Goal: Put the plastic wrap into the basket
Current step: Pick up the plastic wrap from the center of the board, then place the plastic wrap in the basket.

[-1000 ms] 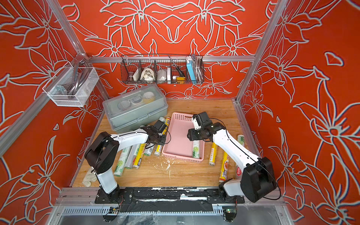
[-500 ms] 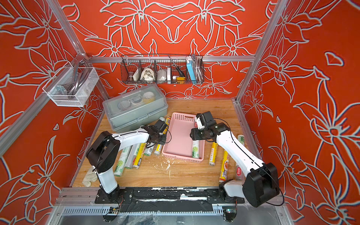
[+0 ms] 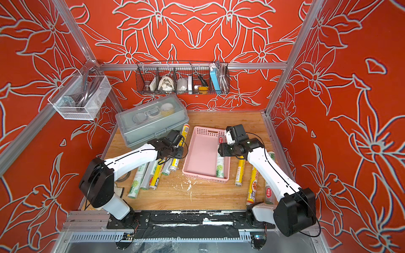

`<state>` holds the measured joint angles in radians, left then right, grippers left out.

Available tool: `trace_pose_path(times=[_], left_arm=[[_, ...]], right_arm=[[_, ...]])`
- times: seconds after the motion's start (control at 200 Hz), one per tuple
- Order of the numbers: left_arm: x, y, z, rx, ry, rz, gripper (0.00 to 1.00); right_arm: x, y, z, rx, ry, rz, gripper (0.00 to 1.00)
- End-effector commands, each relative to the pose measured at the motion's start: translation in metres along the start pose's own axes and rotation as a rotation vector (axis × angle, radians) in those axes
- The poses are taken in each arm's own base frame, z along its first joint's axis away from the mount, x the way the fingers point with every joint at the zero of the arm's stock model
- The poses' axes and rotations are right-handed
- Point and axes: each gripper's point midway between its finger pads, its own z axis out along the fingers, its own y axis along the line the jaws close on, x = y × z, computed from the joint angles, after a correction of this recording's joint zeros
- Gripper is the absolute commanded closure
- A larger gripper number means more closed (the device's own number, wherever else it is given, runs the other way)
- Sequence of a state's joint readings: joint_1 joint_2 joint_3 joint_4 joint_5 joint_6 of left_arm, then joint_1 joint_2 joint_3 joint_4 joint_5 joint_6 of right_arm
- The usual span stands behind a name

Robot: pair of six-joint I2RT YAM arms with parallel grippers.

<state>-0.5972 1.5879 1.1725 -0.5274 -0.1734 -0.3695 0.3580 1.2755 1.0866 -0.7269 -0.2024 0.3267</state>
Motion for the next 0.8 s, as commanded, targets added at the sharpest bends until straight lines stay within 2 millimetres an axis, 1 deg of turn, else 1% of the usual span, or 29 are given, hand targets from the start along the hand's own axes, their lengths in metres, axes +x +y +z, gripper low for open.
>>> trace_pose_path(times=[0.0, 0.125, 0.18, 0.24, 0.345, 0.465, 0.555, 0.651, 0.791], left_arm=[[-0.013, -0.003, -0.031, 0.004, -0.052, -0.022, 0.73], [-0.024, -0.018, -0.048, 0.042, -0.084, -0.053, 0.73], [-0.029, -0.025, -0.051, 0.054, -0.087, -0.083, 0.73], [-0.033, -0.036, -0.052, 0.077, -0.089, -0.122, 0.76], [-0.036, -0.061, -0.047, 0.121, -0.081, -0.154, 0.77], [-0.032, -0.092, -0.032, 0.172, -0.029, -0.184, 0.77], [-0.026, -0.11, -0.022, 0.184, -0.006, -0.199, 0.78], [-0.02, -0.126, -0.016, 0.192, 0.002, -0.194, 0.78], [-0.011, -0.142, -0.005, 0.198, 0.027, -0.188, 0.78]], right_arm=[[0.004, -0.002, -0.007, -0.001, 0.005, -0.003, 0.39], [0.005, -0.005, -0.007, 0.005, 0.002, 0.005, 0.38], [0.006, -0.008, -0.006, 0.01, 0.005, 0.013, 0.38], [0.007, -0.013, -0.003, 0.019, 0.01, 0.027, 0.38], [0.011, -0.024, 0.001, 0.032, 0.022, 0.061, 0.38], [0.015, -0.038, 0.005, 0.054, 0.033, 0.089, 0.38], [0.019, -0.047, 0.007, 0.072, 0.042, 0.107, 0.38], [0.022, -0.055, 0.008, 0.085, 0.049, 0.123, 0.38], [0.024, -0.061, 0.009, 0.095, 0.05, 0.15, 0.38]])
